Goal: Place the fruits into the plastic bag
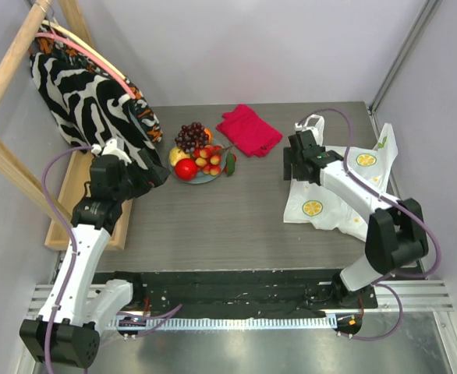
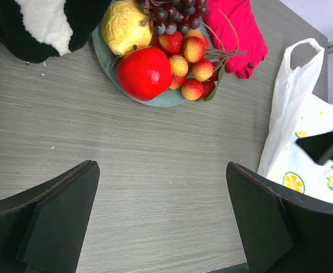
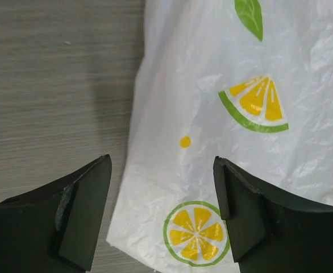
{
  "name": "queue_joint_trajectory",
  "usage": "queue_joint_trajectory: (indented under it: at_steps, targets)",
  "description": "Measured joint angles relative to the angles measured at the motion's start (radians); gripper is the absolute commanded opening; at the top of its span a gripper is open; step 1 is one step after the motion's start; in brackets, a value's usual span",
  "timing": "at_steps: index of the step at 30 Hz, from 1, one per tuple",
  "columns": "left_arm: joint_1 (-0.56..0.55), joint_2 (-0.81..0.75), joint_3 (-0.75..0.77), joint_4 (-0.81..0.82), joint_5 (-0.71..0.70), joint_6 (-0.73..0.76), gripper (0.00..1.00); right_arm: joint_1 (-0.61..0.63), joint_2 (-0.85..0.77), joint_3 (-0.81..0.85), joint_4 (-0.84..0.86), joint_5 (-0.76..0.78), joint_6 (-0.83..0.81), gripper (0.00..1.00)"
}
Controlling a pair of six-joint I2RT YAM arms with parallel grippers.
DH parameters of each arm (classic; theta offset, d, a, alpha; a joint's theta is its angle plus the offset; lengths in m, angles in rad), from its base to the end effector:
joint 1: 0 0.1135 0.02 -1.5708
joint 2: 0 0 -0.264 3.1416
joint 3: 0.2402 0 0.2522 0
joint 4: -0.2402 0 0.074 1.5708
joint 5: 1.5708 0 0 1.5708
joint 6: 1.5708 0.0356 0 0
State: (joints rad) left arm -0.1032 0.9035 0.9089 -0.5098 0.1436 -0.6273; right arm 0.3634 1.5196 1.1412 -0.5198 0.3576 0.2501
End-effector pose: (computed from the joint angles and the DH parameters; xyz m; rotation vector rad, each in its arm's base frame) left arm 0.1953 -0.0254 0.3294 -0.4628 2.0733 -0.5900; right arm 0.3065 0.1032 0.2584 0.0155 2.3991 -0.1598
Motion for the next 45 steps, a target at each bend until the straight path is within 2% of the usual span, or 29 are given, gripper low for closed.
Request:
queue_joint_trajectory:
  at_steps: [6, 15, 20, 28, 30, 31, 33, 34, 38, 40, 45]
  targets:
    - [0.000, -0.032, -0.016, -0.003, 0.008, -0.003, 1.00, -0.010, 0.097, 0.012, -0.086, 0.078, 0.019, 0.81]
    - [0.000, -0.029, -0.028, -0.004, 0.019, -0.021, 1.00, -0.014, 0.287, 0.157, -0.071, 0.088, 0.014, 0.80]
    - [0.000, -0.029, -0.040, -0.003, 0.021, -0.025, 1.00, -0.025, 0.362, 0.208, -0.064, 0.075, 0.010, 0.62]
    - [0.000, 0.013, -0.044, 0.010, 0.055, -0.027, 1.00, -0.043, 0.425, 0.232, -0.031, 0.033, 0.002, 0.54]
    - [0.000, 0.039, -0.044, 0.015, 0.073, -0.026, 1.00, -0.053, 0.439, 0.235, -0.028, 0.021, 0.002, 0.41]
    - [0.000, 0.049, -0.044, 0.018, 0.086, -0.024, 1.00, -0.058, 0.445, 0.235, -0.028, 0.010, 0.000, 0.30]
    - [0.000, 0.060, -0.044, 0.028, 0.108, -0.021, 1.00, -0.069, 0.446, 0.235, -0.029, -0.014, -0.010, 0.20]
    - [0.000, 0.061, -0.044, 0.033, 0.119, -0.020, 1.00, -0.076, 0.446, 0.235, -0.026, -0.028, -0.017, 0.10]
    - [-0.010, 0.061, -0.044, 0.062, 0.163, -0.020, 1.00, -0.092, 0.427, 0.219, 0.011, -0.145, -0.063, 0.08]
    - [-0.023, 0.061, -0.044, 0.075, 0.175, -0.020, 1.00, -0.097, 0.378, 0.173, 0.042, -0.252, -0.089, 0.08]
    - [-0.103, 0.086, -0.044, 0.144, 0.194, -0.047, 1.00, -0.087, 0.123, 0.012, 0.135, -0.505, -0.117, 0.05]
